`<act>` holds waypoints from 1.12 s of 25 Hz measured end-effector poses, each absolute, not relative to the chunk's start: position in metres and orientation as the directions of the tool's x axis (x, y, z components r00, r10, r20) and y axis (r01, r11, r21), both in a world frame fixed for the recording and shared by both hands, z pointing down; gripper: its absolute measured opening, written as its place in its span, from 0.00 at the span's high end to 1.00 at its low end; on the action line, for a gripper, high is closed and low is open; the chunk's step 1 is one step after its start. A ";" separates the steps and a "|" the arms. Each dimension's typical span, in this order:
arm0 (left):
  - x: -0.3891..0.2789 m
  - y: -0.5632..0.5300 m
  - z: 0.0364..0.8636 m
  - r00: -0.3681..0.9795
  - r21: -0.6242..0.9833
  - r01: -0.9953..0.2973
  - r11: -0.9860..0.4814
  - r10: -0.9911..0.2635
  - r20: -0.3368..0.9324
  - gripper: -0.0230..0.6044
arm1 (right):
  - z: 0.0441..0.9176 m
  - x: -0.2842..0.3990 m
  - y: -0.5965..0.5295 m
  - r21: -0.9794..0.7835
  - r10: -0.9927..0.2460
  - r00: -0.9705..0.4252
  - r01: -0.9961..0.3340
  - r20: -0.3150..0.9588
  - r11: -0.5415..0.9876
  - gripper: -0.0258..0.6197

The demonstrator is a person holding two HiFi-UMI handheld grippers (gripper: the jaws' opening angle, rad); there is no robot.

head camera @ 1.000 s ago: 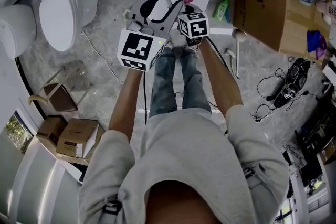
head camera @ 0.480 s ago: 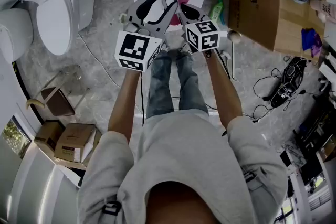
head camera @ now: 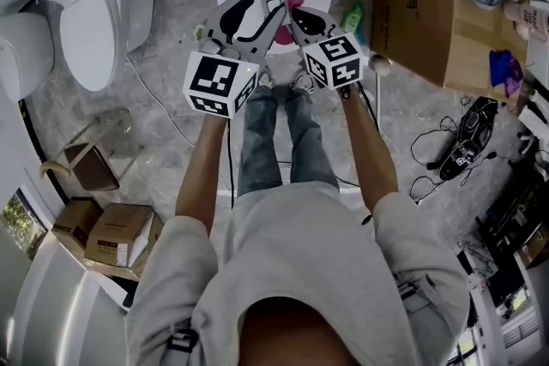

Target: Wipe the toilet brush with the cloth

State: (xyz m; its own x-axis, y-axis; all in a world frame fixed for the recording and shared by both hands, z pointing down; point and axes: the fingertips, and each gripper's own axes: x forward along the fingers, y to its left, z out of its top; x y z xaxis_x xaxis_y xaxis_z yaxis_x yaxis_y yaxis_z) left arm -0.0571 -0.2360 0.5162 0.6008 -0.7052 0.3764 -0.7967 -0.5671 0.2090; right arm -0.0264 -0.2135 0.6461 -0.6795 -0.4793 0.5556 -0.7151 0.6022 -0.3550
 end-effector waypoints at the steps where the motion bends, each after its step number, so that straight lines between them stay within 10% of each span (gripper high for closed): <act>1: -0.056 -0.235 0.516 0.601 0.210 -0.797 -0.567 -0.706 0.376 0.63 | 0.648 -0.029 -0.215 -0.355 -0.478 -0.680 -0.714 0.556 0.604 0.87; 28: -0.054 -0.234 0.515 0.606 0.208 -0.792 -0.573 -0.704 0.370 0.63 | 0.760 -0.037 -0.224 -0.329 -0.365 -0.584 -0.760 0.725 0.561 0.87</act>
State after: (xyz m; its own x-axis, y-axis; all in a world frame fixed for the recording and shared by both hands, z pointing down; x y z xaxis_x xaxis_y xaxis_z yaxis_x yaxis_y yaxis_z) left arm -0.0541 -0.2338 0.5155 0.6063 -0.7040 0.3697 -0.7925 -0.5735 0.2076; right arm -0.0366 -0.2242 0.7601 -0.5838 -0.3654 0.7250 -0.7598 0.5608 -0.3291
